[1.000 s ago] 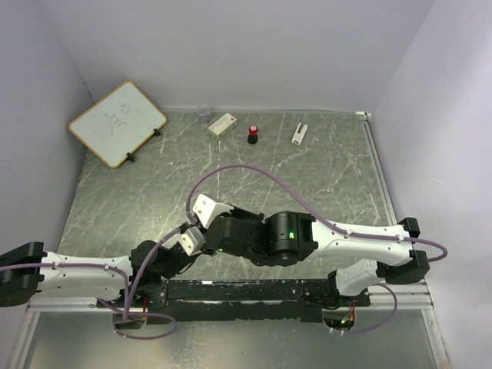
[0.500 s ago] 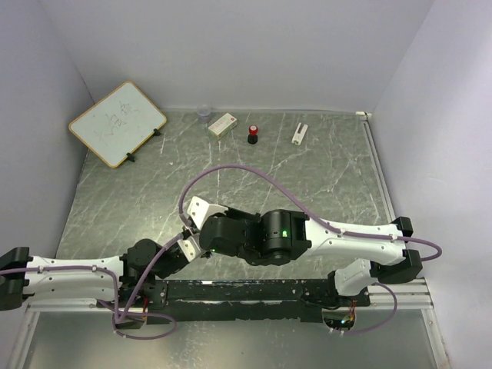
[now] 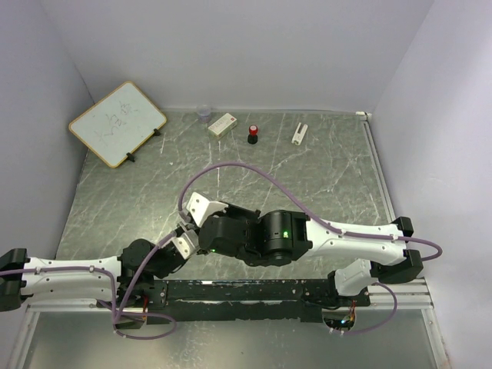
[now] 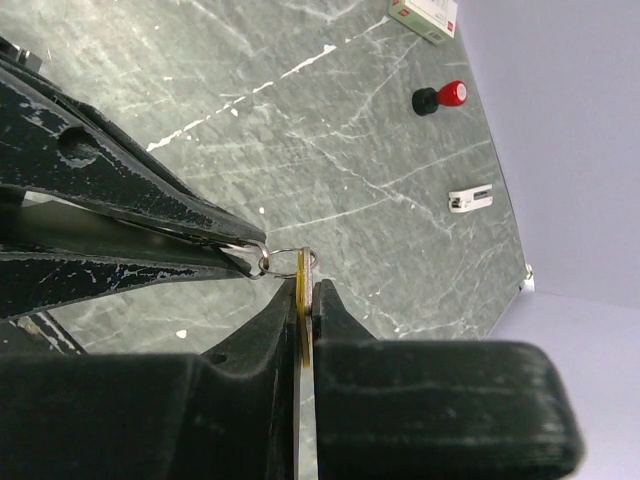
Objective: Remove the keys from the keyring
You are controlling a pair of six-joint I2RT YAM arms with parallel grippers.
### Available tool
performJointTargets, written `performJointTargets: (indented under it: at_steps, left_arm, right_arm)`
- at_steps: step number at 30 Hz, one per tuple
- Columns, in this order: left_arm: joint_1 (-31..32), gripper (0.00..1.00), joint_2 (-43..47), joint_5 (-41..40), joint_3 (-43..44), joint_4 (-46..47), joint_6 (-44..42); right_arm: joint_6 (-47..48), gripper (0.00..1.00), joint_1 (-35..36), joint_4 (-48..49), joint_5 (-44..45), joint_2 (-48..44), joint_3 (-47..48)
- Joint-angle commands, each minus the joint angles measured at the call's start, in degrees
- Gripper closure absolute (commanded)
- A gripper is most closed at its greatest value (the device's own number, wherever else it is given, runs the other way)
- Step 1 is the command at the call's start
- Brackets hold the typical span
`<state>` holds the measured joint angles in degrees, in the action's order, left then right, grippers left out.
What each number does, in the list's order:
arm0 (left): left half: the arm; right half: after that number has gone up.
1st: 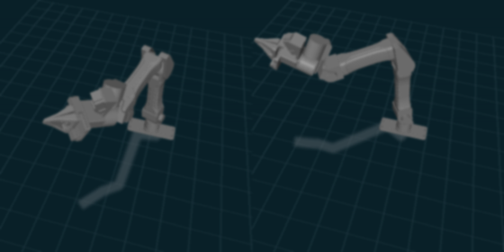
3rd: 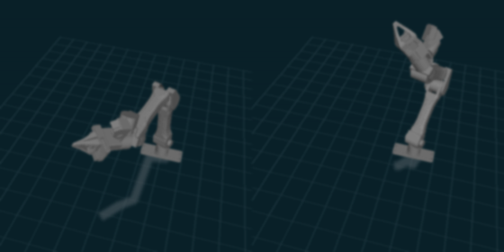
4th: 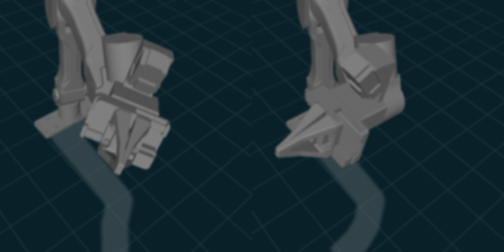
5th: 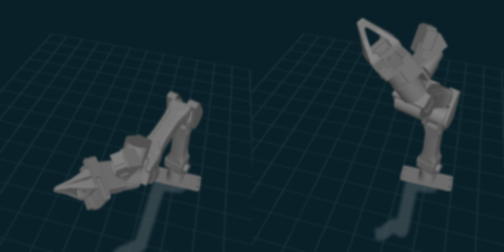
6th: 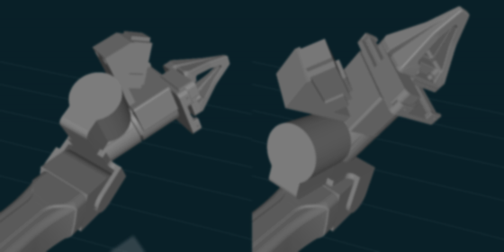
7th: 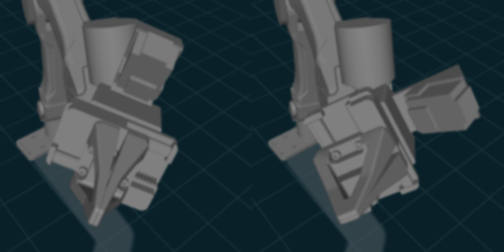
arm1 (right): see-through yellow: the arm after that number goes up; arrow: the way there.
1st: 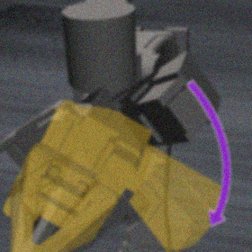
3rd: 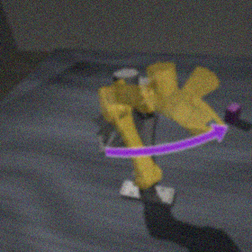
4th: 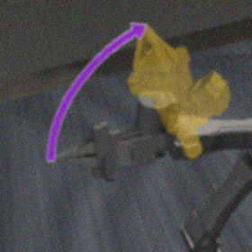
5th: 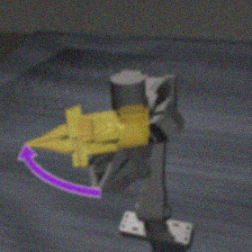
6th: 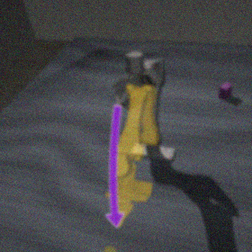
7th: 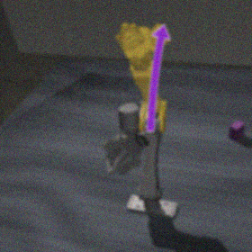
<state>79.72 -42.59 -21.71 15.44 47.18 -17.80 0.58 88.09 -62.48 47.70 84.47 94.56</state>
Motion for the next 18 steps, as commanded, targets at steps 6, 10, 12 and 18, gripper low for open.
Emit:
performJointTargets:
  at_steps: [6, 10, 12, 18]
  left_arm:
    - [0.7, 0.93, -0.4, -1.2, 0.0, -5.0, -2.1]
    - [0.7, 0.93, -0.5, 2.7, 1.8, -8.0, -3.1]
    - [0.7, 0.93, -1.0, 5.4, 3.4, -11.3, -3.5]
    - [0.7, 0.93, -2.9, 10.8, 7.6, -19.7, -4.8]
  right_arm:
    - [-1.0, 1.0, -0.6, 0.9, 7.7, -2.6, 5.8]
    - [-1.7, 1.0, -0.6, 0.1, 7.9, -1.2, 7.5]
    - [-0.8, 1.0, -0.6, 0.4, 6.0, -0.8, 8.0]
    - [0.3, 1.0, -0.6, -1.6, 2.1, 0.5, 8.8]
